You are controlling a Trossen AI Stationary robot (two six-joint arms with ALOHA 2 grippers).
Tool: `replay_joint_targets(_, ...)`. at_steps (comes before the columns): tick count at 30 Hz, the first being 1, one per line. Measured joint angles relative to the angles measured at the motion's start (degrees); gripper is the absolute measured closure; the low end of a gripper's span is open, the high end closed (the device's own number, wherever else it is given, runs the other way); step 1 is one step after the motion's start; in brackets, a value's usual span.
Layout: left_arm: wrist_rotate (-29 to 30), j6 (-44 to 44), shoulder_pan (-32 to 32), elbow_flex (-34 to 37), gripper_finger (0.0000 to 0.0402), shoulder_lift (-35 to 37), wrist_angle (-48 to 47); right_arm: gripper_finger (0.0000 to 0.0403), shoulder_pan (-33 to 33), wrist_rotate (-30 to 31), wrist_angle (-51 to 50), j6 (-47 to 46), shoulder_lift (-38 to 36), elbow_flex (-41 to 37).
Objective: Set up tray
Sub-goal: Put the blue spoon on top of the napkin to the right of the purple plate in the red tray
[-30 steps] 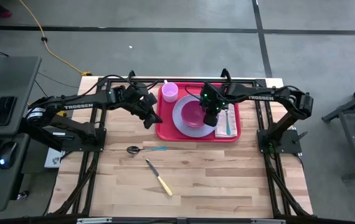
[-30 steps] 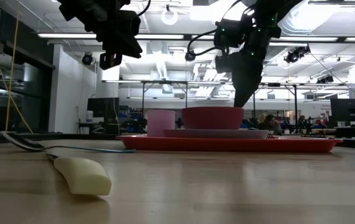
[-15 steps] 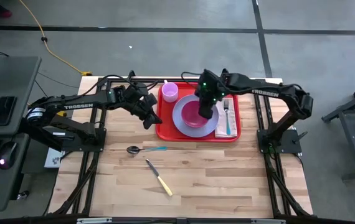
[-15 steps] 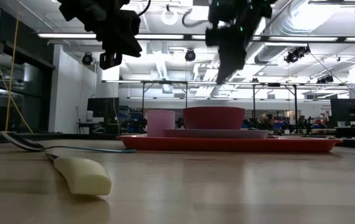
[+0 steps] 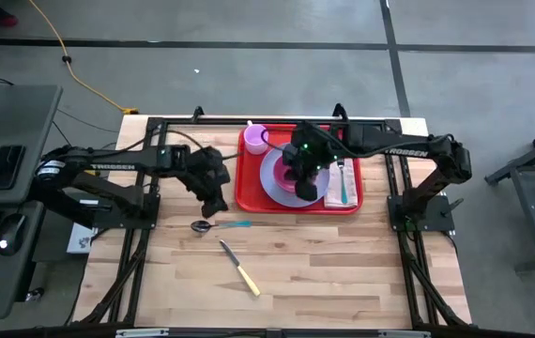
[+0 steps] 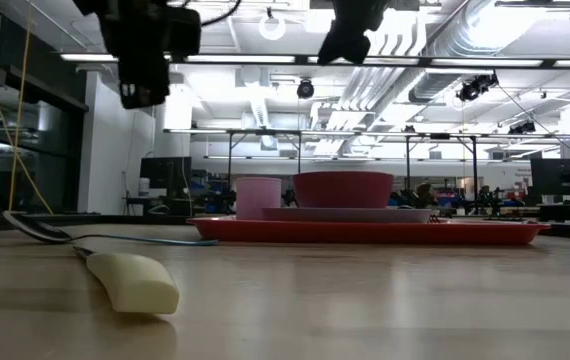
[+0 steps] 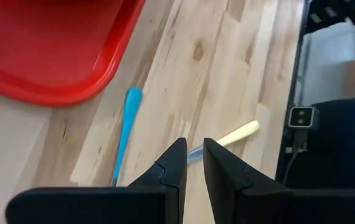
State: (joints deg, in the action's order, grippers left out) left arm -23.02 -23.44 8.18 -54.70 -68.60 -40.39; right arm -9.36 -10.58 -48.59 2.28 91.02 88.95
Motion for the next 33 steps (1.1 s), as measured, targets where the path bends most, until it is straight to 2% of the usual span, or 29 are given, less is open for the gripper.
replay_joint_targets(12, 18.5, -15.2, -16.0, 0.0, 0.0316, 6.9, -3.3, 0.0373, 5.3, -0.7, 12.3, -3.7, 0.0, -0.2)
replay_joint_targets(17, 25.7, -19.4, -23.6, 0.0, 0.0316, 9.1, -3.2, 0.0373, 6.1, -6.2, 17.1, -3.7, 0.1, -0.2)
replay_joint_targets(23, 34.1, -25.4, -31.8, 0.0, 0.0316, 10.1, -4.0, 0.0373, 7.2, -6.7, 19.7, -3.6, 2.0, -0.2)
replay_joint_targets(33, 45.1, -40.6, -42.6, 0.0, 0.0316, 10.1, -10.4, 0.0372, 9.4, -6.5, 24.4, -3.3, 7.1, -0.2)
